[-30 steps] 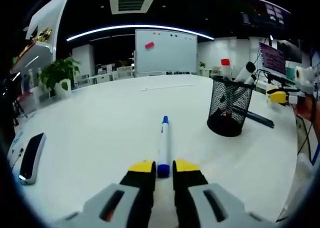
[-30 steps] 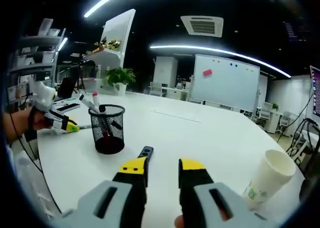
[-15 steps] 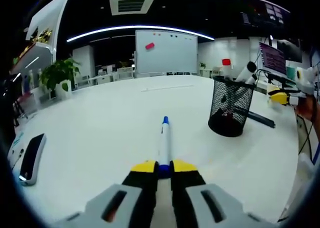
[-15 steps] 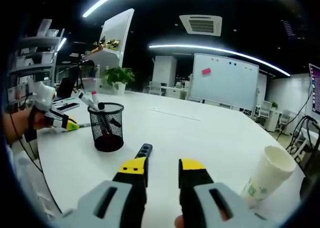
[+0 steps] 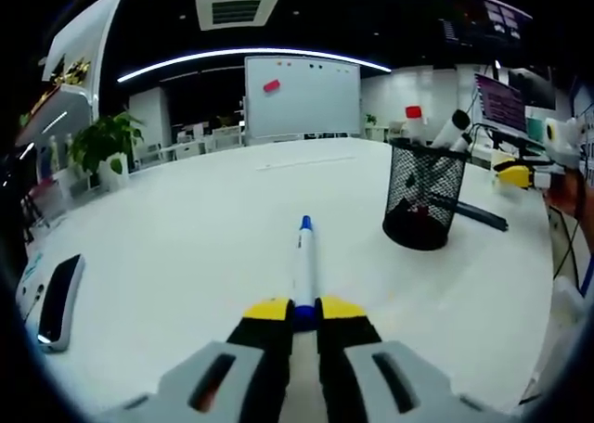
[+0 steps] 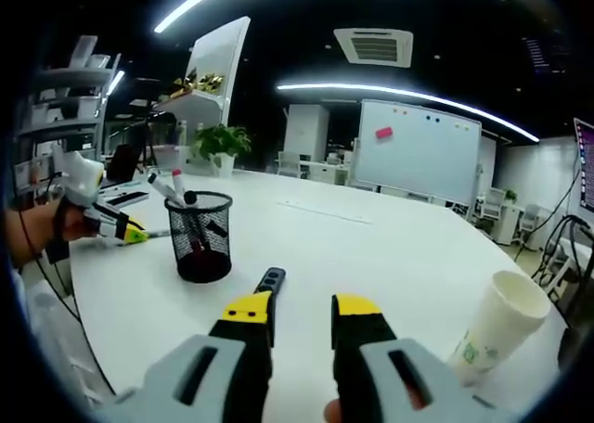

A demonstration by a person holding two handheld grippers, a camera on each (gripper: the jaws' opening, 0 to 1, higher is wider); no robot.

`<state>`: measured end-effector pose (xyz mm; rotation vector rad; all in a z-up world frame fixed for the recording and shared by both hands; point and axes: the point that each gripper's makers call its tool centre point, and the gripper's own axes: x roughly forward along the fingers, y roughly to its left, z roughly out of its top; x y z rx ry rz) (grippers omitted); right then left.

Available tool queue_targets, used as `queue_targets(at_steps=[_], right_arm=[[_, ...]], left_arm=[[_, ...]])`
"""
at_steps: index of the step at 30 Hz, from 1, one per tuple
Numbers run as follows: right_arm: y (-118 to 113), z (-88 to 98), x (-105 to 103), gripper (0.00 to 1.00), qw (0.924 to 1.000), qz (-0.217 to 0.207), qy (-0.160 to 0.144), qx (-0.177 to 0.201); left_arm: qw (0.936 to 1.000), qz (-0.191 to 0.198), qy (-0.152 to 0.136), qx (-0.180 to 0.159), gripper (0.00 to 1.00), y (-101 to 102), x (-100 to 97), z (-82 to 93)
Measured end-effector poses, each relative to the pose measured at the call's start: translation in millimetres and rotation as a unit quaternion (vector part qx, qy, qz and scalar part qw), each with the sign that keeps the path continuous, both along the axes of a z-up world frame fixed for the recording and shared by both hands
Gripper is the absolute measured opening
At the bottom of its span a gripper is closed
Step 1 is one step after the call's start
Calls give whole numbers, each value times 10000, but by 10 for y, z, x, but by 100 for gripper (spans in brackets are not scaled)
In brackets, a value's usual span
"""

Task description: Place the scattered laser pointers and whiteboard markers into the pen holder and stack the scattered paper cups together

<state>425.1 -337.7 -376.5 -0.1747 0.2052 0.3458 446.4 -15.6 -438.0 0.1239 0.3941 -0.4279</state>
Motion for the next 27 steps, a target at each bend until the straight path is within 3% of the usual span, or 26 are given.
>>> queue_targets(at_steps=[27], right_arm=[[23, 36, 0, 24, 10000, 62, -23, -65]], left_arm=[[9983, -444, -374, 93, 11, -162, -52, 145]])
